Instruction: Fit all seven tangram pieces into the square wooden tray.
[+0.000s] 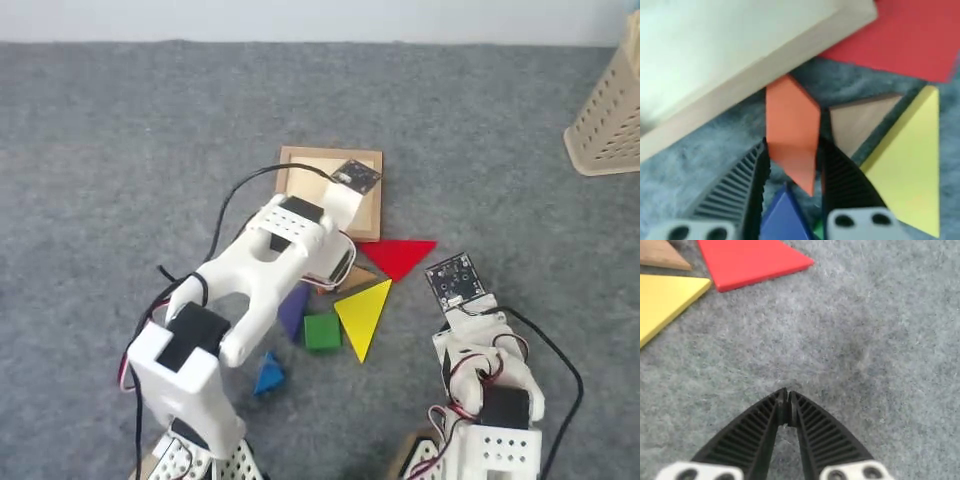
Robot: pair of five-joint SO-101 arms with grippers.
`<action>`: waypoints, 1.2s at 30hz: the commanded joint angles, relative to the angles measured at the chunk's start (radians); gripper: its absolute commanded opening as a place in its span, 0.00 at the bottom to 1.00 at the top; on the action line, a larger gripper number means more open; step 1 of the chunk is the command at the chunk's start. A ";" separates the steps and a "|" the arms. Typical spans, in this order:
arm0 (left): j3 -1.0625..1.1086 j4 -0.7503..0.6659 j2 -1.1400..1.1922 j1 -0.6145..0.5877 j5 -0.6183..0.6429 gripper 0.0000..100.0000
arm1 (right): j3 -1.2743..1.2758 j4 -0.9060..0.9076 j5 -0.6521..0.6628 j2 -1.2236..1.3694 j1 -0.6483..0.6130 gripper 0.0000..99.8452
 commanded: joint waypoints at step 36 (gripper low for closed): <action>0.211 -0.150 -0.448 -0.313 0.034 0.01 | 0.018 0.013 0.017 -0.013 0.008 0.01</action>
